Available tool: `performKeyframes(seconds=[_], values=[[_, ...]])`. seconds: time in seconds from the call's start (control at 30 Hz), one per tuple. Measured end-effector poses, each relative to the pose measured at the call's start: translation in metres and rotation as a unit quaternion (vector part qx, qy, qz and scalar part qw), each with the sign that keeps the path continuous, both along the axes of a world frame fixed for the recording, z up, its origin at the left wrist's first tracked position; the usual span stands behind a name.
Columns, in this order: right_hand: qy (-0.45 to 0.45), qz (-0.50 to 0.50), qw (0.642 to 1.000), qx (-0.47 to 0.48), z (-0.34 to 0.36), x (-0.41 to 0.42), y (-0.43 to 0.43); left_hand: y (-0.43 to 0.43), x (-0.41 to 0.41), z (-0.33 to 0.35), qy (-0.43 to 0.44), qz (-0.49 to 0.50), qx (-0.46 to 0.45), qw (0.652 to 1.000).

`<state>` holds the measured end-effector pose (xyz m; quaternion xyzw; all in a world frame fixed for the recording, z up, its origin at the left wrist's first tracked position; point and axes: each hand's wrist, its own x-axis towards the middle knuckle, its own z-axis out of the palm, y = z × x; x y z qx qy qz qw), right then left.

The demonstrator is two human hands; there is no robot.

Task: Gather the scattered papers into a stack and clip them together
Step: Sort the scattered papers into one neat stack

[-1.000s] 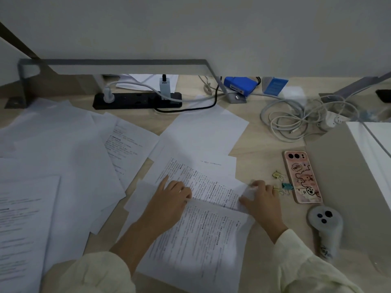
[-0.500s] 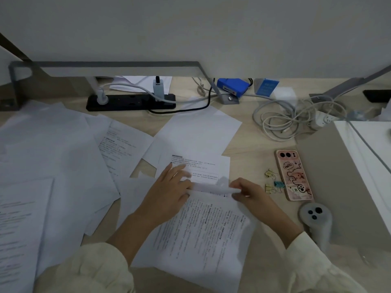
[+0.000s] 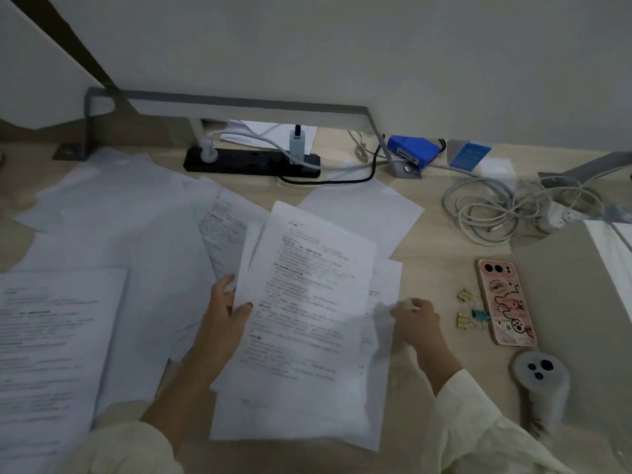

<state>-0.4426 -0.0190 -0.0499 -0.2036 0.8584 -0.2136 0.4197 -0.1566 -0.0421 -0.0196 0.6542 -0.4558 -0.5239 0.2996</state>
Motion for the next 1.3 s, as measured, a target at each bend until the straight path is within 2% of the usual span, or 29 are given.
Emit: performKeyframes(seconds=[0.07,0.13,0.3,0.43,0.5,0.6,0.63,0.67,0.73,0.8,0.9,0.93,1.0,1.03,1.1,1.2,1.3], values=[[-0.008,-0.015,1.0,0.002,-0.002,0.003,0.005,0.005,0.0,-0.007,0.013,0.009,0.035,0.999],[-0.055,-0.054,0.997,-0.012,-0.002,0.004,0.013,0.011,-0.004,-0.012,0.015,-0.017,0.049,0.999],[-0.141,-0.034,0.988,-0.06,0.011,0.018,0.025,0.015,-0.026,-0.022,-0.086,-0.057,0.017,0.995],[-0.191,-0.007,0.979,-0.074,0.024,0.031,0.033,0.013,-0.035,-0.024,-0.026,-0.071,0.059,0.995],[-0.204,0.004,0.974,-0.094,0.03,0.035,0.039,0.013,-0.033,-0.027,-0.023,-0.066,0.071,0.995],[-0.216,0.05,0.967,-0.123,0.036,0.036,0.047,0.013,-0.026,-0.03,-0.13,-0.071,0.078,0.986],[-0.219,0.061,0.965,-0.127,0.039,0.035,0.049,0.012,-0.023,-0.031,-0.137,-0.065,0.085,0.985],[-0.225,0.066,0.964,-0.128,0.04,0.034,0.05,0.01,-0.02,-0.028,-0.104,-0.057,0.097,0.988],[-0.244,0.07,0.959,-0.123,0.043,0.03,0.051,0.009,-0.014,-0.026,0.029,-0.018,0.13,0.991],[-0.263,0.09,0.955,-0.103,0.044,0.024,0.05,0.011,-0.009,-0.023,0.134,-0.006,0.171,0.976],[-0.254,0.115,0.958,-0.06,0.043,0.022,0.043,0.016,0.004,-0.028,0.146,-0.033,0.16,0.976],[-0.217,0.127,0.966,-0.066,0.042,0.022,0.038,0.016,0.008,-0.028,0.138,-0.035,0.143,0.979],[-0.062,0.175,0.976,-0.116,0.039,0.021,0.022,0.014,0.016,-0.024,0.125,-0.021,0.118,0.985],[0.034,0.216,0.966,-0.139,0.038,0.021,0.011,0.012,0.02,-0.022,0.119,-0.005,0.109,0.987],[0.177,0.323,0.917,-0.15,0.035,0.021,-0.014,0.009,0.028,-0.018,0.104,0.024,0.087,0.99],[0.286,0.524,0.8,-0.062,0.027,0.024,-0.047,0.009,0.039,-0.015,0.079,0.06,0.055,0.994],[0.348,0.641,0.683,0.034,0.017,0.027,-0.061,0.014,0.048,-0.013,0.064,0.103,0.032,0.992]])
